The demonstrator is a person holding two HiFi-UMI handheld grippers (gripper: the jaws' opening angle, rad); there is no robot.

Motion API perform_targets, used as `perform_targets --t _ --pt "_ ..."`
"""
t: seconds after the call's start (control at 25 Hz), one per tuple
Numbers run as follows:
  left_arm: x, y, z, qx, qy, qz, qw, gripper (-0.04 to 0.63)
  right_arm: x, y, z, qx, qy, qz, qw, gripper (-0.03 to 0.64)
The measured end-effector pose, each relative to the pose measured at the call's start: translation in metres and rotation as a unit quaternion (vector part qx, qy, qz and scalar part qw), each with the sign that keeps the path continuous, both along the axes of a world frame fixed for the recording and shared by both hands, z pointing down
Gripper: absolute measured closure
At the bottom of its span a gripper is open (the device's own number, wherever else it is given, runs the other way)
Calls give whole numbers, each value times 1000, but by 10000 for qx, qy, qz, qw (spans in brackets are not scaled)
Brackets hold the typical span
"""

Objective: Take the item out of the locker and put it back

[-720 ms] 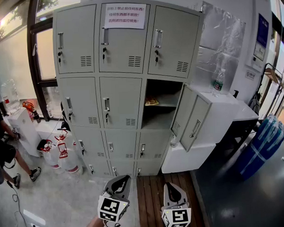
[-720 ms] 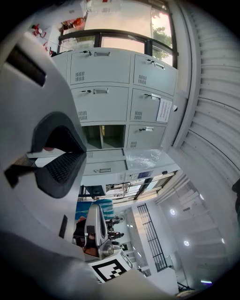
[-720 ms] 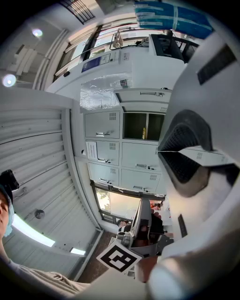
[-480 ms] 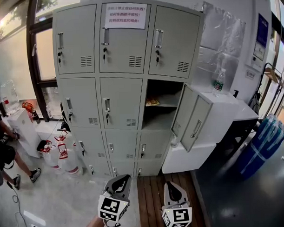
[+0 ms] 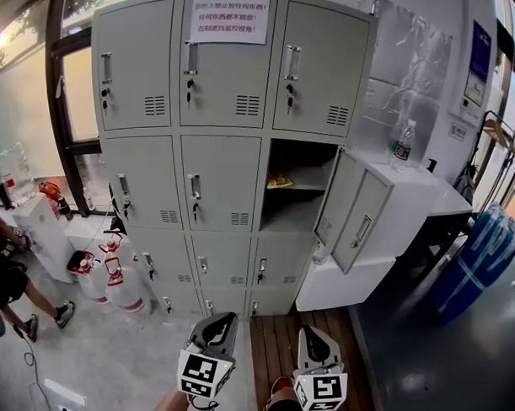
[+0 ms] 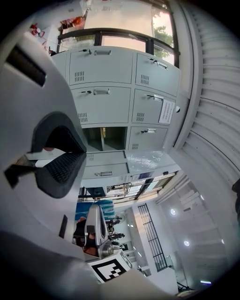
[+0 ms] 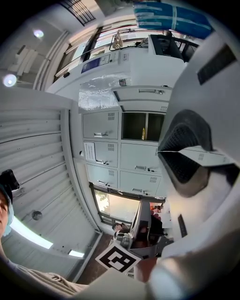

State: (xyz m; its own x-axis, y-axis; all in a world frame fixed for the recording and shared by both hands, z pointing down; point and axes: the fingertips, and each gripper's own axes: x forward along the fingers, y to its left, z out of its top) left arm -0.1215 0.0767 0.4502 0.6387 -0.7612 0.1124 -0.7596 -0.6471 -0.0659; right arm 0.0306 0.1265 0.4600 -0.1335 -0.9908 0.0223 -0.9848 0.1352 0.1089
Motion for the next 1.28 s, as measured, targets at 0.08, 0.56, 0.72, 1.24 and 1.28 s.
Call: perform_targets --t 0.08,0.56,0.72,1.24,1.28 --pt "3 -7 1 -25 -22 0 10000 574 2 -8 3 -14 21 -23 10000 597" --pt "35 -106 1 16 -79 -282 9996 574 37 -120 5 24 -28 -278 9996 597" --pt "51 -152 0 -24 -87 -358 9993 574 56 -168 6 -45 -120 -307 9994 597" --pt "93 -282 1 -84 -102 -679 9976 574 92 -306 11 -116 -103 -716 9973 597" --pt "95 -291 2 -88 -113 -705 9974 574 93 -317 12 -112 -106 -746 9971 597"
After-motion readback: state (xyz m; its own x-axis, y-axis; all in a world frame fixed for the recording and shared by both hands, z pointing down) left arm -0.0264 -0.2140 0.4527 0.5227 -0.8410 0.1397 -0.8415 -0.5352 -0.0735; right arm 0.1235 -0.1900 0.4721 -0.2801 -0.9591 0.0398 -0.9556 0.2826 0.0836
